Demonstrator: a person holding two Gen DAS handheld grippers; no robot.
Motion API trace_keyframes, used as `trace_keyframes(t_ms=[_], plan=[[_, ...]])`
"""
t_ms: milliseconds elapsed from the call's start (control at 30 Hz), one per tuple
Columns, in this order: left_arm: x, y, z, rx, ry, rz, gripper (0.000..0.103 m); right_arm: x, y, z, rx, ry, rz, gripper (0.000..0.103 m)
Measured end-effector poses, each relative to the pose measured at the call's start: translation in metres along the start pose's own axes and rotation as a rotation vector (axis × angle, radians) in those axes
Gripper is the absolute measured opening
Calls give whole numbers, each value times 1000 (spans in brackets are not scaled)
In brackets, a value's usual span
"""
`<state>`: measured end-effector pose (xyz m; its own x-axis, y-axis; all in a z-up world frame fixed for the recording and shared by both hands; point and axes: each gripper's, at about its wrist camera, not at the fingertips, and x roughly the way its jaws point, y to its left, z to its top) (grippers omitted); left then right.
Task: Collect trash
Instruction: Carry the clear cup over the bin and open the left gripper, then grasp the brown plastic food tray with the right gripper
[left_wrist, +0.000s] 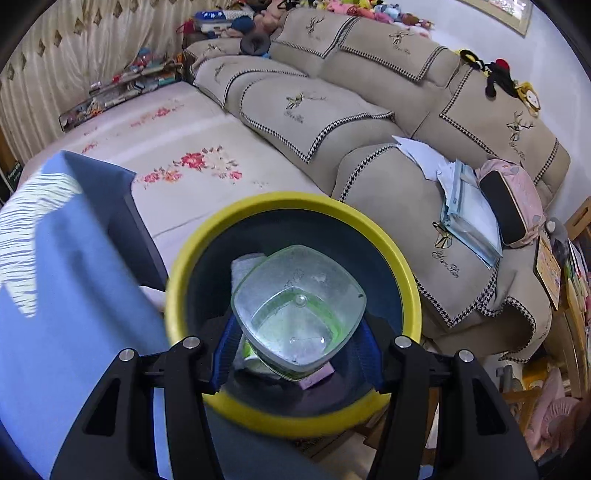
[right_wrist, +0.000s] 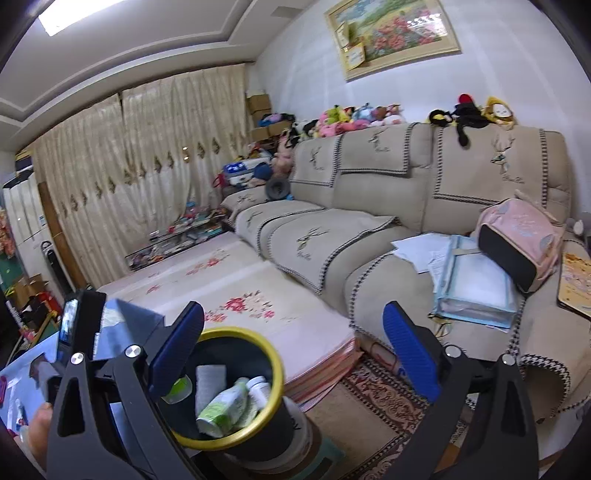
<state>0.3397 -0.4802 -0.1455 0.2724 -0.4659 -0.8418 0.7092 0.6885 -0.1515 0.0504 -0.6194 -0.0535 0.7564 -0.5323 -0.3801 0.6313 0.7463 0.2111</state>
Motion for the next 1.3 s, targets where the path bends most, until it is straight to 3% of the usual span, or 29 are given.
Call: trace_keyframes(t_ms=[100,133,167,200,367,467,600,767,867,1067,1300], plan=[[20,1,7,-11,17,4,61,-1,-6,1,14,-6,-6,93],[23,2,8,-19,15,9,77,-1,-6,1,13,-7,-7,93],[18,4,7,-36,-14,19,84,-1,-5,0,8,-5,-5,93],[12,7,5,-45,-38,21,84,-1,-4,0,7,-4,-2,93],[-70,24,-17,-59,-236,48,91,2,14,-4,-10,15,31,93],[-147,54,-48,-99,-407,89,96,4,31,-7,-32,34,67,93],[-228,105,-100,-186,-588,229,98,11,72,-17,-78,84,178,95],[-296,177,-168,-310,-704,467,98,19,141,-28,-157,152,336,95],[-321,221,-206,-402,-724,628,98,21,193,-32,-198,190,444,95],[-345,293,-272,-577,-767,822,98,20,304,-45,-326,261,644,95],[-349,340,-300,-700,-738,695,98,26,433,-88,-531,359,775,95]])
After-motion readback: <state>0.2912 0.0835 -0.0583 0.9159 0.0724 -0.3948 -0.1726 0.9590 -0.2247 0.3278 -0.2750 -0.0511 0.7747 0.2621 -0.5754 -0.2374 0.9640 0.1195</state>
